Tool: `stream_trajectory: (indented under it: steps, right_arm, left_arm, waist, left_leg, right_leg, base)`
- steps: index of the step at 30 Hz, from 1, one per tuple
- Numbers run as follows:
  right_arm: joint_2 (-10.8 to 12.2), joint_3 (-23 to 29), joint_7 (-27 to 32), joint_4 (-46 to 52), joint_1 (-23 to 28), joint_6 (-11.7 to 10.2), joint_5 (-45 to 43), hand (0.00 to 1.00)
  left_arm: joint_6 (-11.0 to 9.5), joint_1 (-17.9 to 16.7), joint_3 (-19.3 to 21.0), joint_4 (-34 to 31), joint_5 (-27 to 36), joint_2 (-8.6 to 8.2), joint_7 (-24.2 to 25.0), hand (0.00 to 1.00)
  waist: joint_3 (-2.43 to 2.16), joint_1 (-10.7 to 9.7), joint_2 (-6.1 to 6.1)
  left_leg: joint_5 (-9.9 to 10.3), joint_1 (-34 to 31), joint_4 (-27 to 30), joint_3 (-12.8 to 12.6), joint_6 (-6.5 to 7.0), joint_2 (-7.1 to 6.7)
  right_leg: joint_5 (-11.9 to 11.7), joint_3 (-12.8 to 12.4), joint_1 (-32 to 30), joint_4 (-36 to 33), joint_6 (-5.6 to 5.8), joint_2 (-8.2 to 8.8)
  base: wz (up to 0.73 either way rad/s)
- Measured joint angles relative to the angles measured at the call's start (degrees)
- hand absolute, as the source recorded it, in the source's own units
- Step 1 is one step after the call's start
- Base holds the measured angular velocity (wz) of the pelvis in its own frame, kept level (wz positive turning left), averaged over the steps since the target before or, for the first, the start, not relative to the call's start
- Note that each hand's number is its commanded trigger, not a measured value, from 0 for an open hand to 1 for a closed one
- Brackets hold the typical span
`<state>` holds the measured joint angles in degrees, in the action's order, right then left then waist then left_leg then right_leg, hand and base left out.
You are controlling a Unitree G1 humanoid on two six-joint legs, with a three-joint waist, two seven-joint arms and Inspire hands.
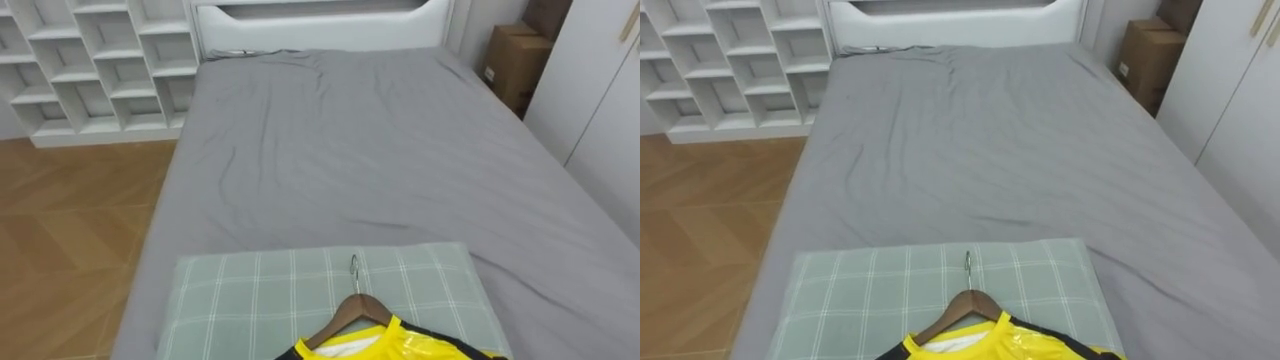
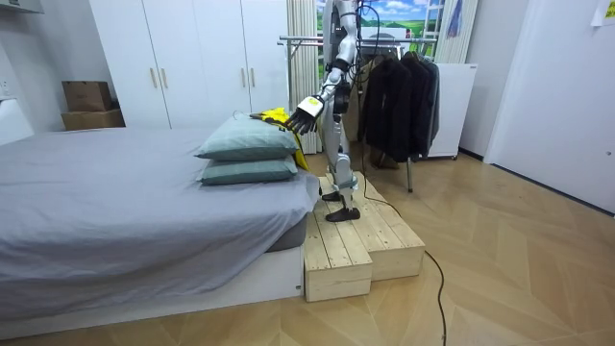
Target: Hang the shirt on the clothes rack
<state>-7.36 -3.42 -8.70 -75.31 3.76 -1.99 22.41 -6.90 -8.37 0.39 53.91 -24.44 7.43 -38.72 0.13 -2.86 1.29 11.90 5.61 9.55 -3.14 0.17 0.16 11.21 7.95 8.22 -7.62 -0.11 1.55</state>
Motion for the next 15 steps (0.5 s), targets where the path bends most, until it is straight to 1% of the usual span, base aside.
stream_trajectory:
  steps: [2, 6, 8, 9, 10, 12, 13, 15]
  right_arm:
    - [0.0, -0.4, 0.5, 0.0, -0.2, 0.0, 0.0, 0.0]
    - [-0.1, -0.4, 0.5, -0.1, -0.4, 0.0, -0.3, 0.0]
    - [-0.1, -0.4, 0.4, -0.1, -0.5, -0.6, -1.2, 0.0]
    - [-0.1, -0.4, 0.4, -0.1, -0.6, -1.0, -2.1, 0.0]
    - [-0.1, -0.4, 0.4, -0.1, -0.6, -1.3, -2.5, 0.0]
    - [-0.1, -0.4, 0.4, -0.2, -0.7, -1.9, -2.5, 0.0]
    - [-0.2, -0.4, 0.5, -0.2, -0.8, -1.9, -2.5, 0.0]
    - [-0.3, -0.3, 0.5, -0.3, -0.8, -2.1, -2.6, 0.0]
  left_arm:
    - [-0.1, 0.1, -2.1, -1.2, -1.2, 0.05, -0.2, 0.0]
    - [-0.1, 0.1, -3.5, -4.4, -5.6, 0.18, -0.8, 0.0]
    - [-0.3, 0.1, -3.6, -9.0, -8.6, 0.29, -1.0, 0.0]
    - [-1.0, 0.2, -3.7, -10.2, -10.3, 0.38, -1.4, 0.0]
    - [-1.3, 0.4, -3.8, -10.5, -11.0, 0.45, -1.7, 0.0]
    - [-1.3, 0.5, -4.4, -11.9, -13.5, 0.73, -2.0, 0.0]
    - [-1.4, 0.7, -5.6, -12.5, -15.0, 1.21, -2.4, 0.0]
    - [-1.4, 1.4, -7.2, -12.8, -18.0, 1.42, -2.3, 0.0]
  waist:
    - [0.02, -0.2, -0.07]
    - [0.02, -0.3, -0.33]
    - [0.1, -0.3, -0.52]
    - [0.04, -0.3, -0.81]
    - [0.02, -0.4, -0.93]
    - [0.08, -1.2, -1.31]
    - [0.12, -1.7, -1.64]
    - [0.17, -1.9, -2.04]
  left_leg:
    - [0.0, 0.0, 0.0, 0.0, 0.0, -0.01]
    - [0.0, 0.1, 0.2, 0.1, 0.0, 0.01]
    - [0.0, 0.1, 0.3, 0.1, 0.0, 0.02]
    - [0.0, 0.1, 0.3, 0.1, 0.0, 0.03]
    - [0.0, 0.1, 0.3, 0.1, 0.0, 0.03]
    - [0.0, 0.0, 0.1, 0.1, 0.0, 0.03]
    - [0.0, 0.1, 0.1, 0.2, 0.0, 0.03]
    - [0.0, 0.0, 0.1, 0.1, 0.0, 0.03]
  right_leg:
    - [0.0, 0.0, -0.1, 0.0, 0.0, 0.01]
    - [0.0, 0.0, -0.1, -0.1, 0.0, 0.01]
    - [0.0, -0.1, -0.4, -0.1, -0.01, 0.02]
    - [0.0, -0.1, -0.4, -0.1, -0.01, 0.01]
    - [0.0, -0.1, -0.3, -0.1, -0.01, 0.02]
    - [0.0, -0.1, -0.3, -0.1, 0.0, 0.0]
    - [0.0, -0.2, -0.3, 0.0, 0.0, 0.0]
    - [0.0, -0.5, -0.3, -0.1, 0.0, -0.03]
  base:
    - [0.0]
    - [0.0]
    - [0.0]
    - [0.0]
    - [0.0]
    - [0.0]
    - [0.0]
    - [-0.02]
